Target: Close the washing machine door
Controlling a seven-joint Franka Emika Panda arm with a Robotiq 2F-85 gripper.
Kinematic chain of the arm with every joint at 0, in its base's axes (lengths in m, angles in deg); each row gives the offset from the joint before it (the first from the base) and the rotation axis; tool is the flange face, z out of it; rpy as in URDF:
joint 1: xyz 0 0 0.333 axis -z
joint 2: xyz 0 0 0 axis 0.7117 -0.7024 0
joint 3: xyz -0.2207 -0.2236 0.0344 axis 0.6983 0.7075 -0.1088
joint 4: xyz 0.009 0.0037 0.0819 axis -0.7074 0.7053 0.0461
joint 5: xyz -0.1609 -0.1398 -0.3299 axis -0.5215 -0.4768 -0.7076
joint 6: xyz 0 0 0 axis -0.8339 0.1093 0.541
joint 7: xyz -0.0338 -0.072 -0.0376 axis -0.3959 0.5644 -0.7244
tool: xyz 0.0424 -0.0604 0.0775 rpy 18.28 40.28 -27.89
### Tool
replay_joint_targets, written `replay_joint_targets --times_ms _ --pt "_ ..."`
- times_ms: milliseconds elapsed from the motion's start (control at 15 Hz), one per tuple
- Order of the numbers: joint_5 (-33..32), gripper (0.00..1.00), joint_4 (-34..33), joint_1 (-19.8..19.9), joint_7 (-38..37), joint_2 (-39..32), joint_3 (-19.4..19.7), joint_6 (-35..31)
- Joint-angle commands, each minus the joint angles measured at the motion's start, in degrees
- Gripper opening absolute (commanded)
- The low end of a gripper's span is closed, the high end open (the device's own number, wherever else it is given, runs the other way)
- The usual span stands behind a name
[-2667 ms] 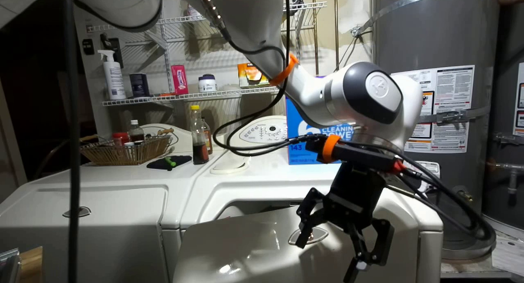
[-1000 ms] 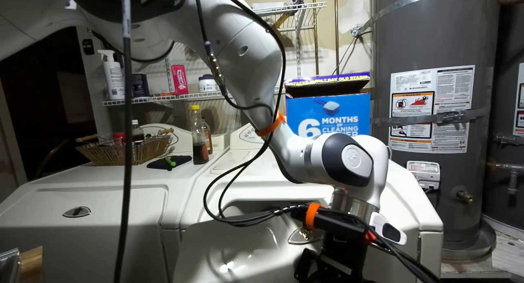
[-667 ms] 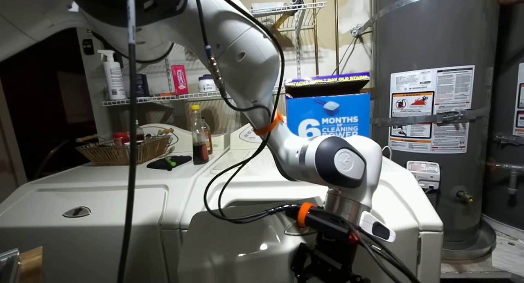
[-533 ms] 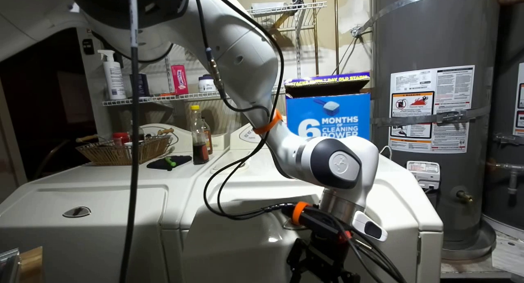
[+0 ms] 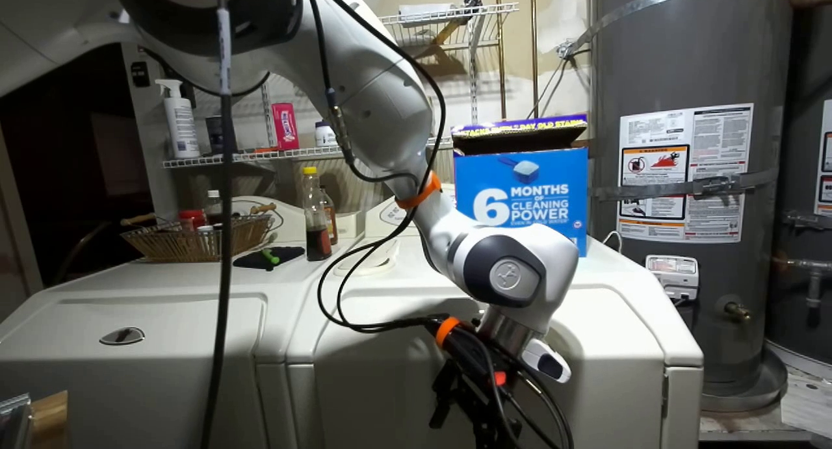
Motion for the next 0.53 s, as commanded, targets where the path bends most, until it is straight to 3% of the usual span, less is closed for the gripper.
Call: replay_joint_targets --times_ms 0,467 --pt "5.2 1.00 3.2 0.2 0.4 1.7 -2.2 -4.1" --pt "10.4 1.00 7.5 1.4 0.9 4.5 -4.3 -10.7"
